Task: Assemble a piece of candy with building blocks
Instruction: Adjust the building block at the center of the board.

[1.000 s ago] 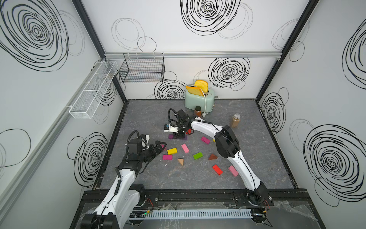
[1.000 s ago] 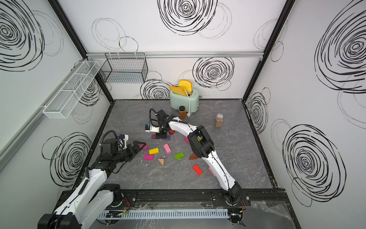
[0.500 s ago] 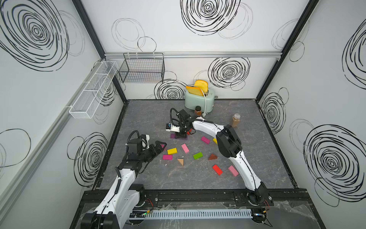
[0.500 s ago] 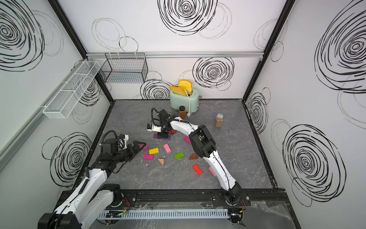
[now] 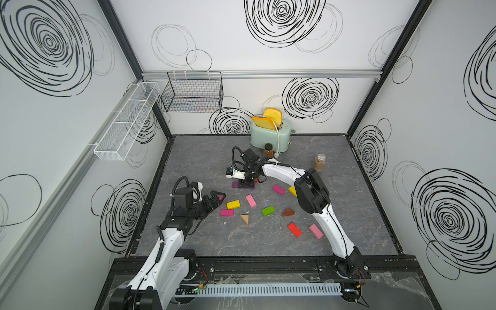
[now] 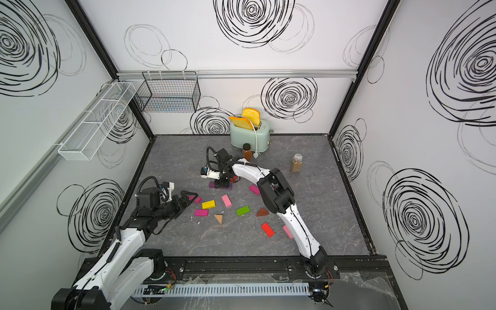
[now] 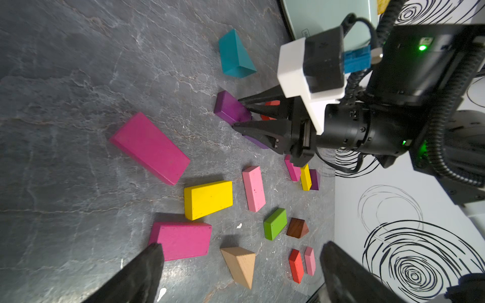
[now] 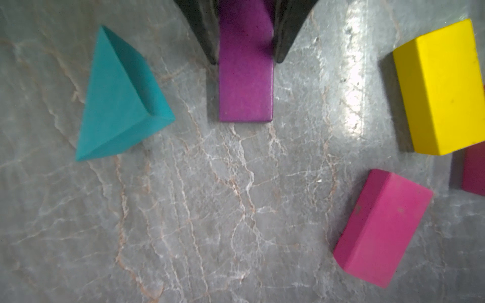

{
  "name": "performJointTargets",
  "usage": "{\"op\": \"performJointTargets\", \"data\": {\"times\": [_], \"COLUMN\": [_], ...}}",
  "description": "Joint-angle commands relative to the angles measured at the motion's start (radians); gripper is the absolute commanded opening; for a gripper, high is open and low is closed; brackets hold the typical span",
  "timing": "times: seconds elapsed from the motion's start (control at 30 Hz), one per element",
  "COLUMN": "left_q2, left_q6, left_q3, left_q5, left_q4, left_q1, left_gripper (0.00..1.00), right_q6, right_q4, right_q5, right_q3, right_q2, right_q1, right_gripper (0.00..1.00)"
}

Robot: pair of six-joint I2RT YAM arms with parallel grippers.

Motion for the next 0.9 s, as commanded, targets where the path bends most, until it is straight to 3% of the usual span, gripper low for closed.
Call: {"op": "performJointTargets", "data": {"times": [0.0, 0.2, 0.3, 0.47, 0.63, 0.73, 0.87], "left_q2": [0.005, 0.007, 0.009, 0.012, 0.011, 0.012, 0.041], "left_q6": [0.012, 0.012, 0.012, 0.013, 0.026, 0.048, 0.118], "left_q3": [0.004, 0.005, 0.005, 0.005, 0.020, 0.049, 0.116], "left_q5": [0.011, 0.008, 0.009, 0.005, -0.008, -0.029, -0.078], "left_q4": [0.043, 0.044, 0.048, 0.050, 0.037, 0.020, -0.018], "left_q1": [0.007, 0.008, 0.007, 0.007, 0.007, 0.002, -0.032], "left_gripper": [0.98, 0.98, 0.98, 0.98, 0.98, 0.98, 0.98], "right_q6": [-0.014, -0.020, -0.021, -0.012, 0.021, 0.116, 0.342], "right_q4": [-0.070, -0.061, -0.054, -0.024, 0.030, 0.068, 0.175], "right_q5": [-0.022, -0.026, -0.021, -0.020, -0.045, -0.003, 0.069], "right_q3": [-0.038, -0.052, -0.053, -0.044, -0.070, -0.149, -0.424], "right_q2": [-0.016, -0.020, -0.022, -0.046, -0.128, -0.224, -0.461], "right_q1": [-0.008, -0.012, -0.011, -0.017, -0.032, -0.039, -0.039], "right_gripper": [0.30, 0.33, 0.42, 0.66, 0.77, 0.78, 0.79]}}
